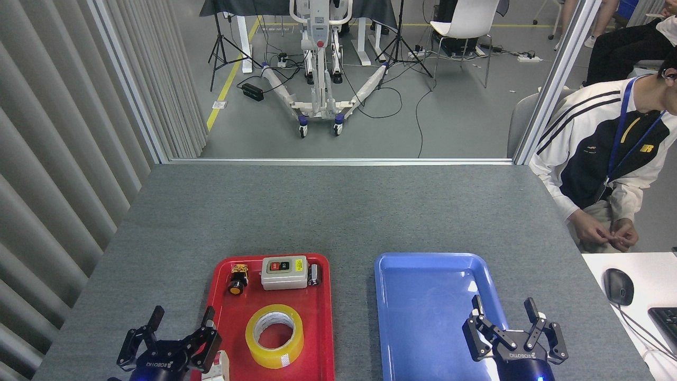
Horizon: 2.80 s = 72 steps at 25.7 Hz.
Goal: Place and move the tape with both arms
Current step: 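Raise the left gripper and move it toward the yellow tape roll, then grasp the yellow tape roll in the red tray with the left gripper, then lift the tape and carry it toward the right gripper over the blue tray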
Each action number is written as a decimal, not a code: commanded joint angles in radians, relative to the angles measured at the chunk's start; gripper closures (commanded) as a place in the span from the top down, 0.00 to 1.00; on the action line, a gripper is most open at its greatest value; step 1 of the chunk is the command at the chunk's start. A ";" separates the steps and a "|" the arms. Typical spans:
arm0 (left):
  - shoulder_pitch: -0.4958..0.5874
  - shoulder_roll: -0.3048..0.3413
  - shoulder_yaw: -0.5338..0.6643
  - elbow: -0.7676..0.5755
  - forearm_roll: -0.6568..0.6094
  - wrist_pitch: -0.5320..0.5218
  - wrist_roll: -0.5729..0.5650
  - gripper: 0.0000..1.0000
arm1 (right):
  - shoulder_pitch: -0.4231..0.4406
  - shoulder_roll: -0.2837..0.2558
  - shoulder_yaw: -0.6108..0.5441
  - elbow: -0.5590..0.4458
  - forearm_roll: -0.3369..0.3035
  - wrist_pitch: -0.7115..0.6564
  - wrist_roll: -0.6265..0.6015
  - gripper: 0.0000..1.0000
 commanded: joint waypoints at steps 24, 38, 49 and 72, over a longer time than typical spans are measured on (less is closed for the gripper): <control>-0.310 -0.040 -0.172 0.128 0.017 0.007 -0.768 1.00 | -0.001 -0.069 0.023 -0.021 -0.002 0.013 0.004 1.00; -0.399 -0.054 -0.205 0.274 0.015 0.013 -0.886 1.00 | 0.004 -0.067 0.025 -0.012 0.002 -0.016 -0.031 0.99; -0.427 -0.042 -0.205 0.312 0.002 0.000 -1.098 0.37 | 0.016 -0.088 0.026 -0.007 0.002 -0.016 -0.059 1.00; -0.453 -0.100 -0.232 0.393 0.505 -0.755 -0.359 0.00 | 0.016 -0.099 0.068 -0.009 0.090 -0.348 -0.179 0.99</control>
